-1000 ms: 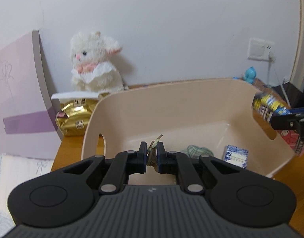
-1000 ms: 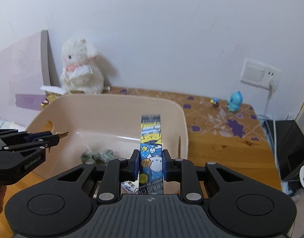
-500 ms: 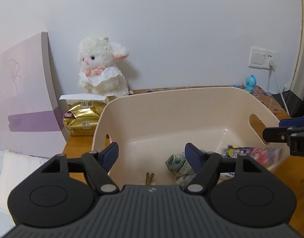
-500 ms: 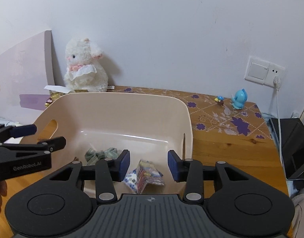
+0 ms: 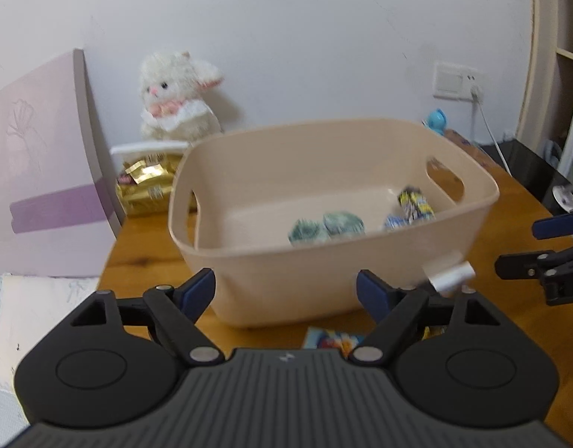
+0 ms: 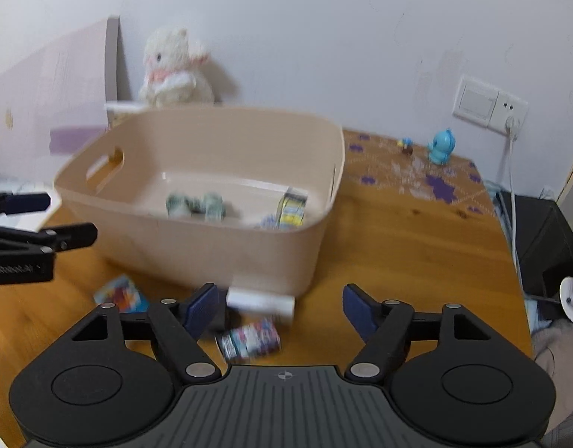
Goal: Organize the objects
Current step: 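Grasp the blue cartoon tissue pack with left while right grasps the small cartoon box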
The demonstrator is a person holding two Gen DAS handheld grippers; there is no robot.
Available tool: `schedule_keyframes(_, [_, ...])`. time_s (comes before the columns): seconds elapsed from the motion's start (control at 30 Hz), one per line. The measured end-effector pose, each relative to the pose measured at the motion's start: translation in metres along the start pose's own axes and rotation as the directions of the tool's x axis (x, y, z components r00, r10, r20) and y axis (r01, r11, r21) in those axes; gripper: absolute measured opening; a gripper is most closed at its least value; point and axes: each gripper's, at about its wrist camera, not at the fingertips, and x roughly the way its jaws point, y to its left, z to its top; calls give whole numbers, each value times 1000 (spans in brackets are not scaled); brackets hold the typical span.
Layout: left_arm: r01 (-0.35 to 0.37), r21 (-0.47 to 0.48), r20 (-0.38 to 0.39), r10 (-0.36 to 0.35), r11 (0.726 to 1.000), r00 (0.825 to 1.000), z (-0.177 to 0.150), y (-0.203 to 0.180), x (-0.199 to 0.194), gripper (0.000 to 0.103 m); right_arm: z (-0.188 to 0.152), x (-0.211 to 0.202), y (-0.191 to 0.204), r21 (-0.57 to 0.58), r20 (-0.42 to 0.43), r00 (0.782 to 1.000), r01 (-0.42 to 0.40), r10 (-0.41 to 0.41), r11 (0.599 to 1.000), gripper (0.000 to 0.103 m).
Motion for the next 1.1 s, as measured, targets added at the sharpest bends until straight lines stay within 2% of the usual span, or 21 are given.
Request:
schedule_keyframes(0.13, [38,0,-42,-38,999,998,-17,-4,5,84,-17,13,-1,2,-49,999,-22,22,1000,76])
schedule_keyframes(0.43, [74,41,-145,-68,996,987,-51,-20,32,84,-39,39,12,-40,-112,992,-56,51,998,78])
schedule_keyframes(0.77, [93,43,-181,-83,995,980,-62,-28,58,84,-42,57,20,-45,-98,994,-57,53,997,78])
schedule_keyframes(0.83, [102,29,-178,-95,994,979,-63,-28,61,80,-42,62,22,-46,-99,993,-63,58,997,75])
schedule_keyframes(0.87, [114,13,-179,-110,993,978,-62,-27,61,73,-42,64,23,-50,-104,993,-63,57,997,74])
schedule_keyframes(0.9, [115,5,-176,-112,993,978,-61,-26,61,69,-43,65,24,-55,-108,993,-61,55,997,68])
schedule_keyframes(0.93, [113,7,-175,-110,994,978,-60,-26,60,67,-42,65,25,-59,-109,993,-61,54,996,57])
schedule_keyframes(0.97, [118,5,-178,-115,993,977,-60,-25,60,67,-42,66,27,-62,-112,992,-61,54,996,52])
schedule_keyframes(1.0, [123,0,-179,-121,992,976,-60,-24,60,67,-42,65,27,-65,-105,993,-60,53,996,42])
schedule_keyframes(1.03, [126,0,-177,-124,992,976,-61,-24,59,66,-42,65,27,-63,-106,992,-68,61,996,36])
schedule_keyframes(1.1, [126,4,-175,-123,992,977,-62,-24,57,66,-42,64,27,-59,-107,991,-81,75,995,32])
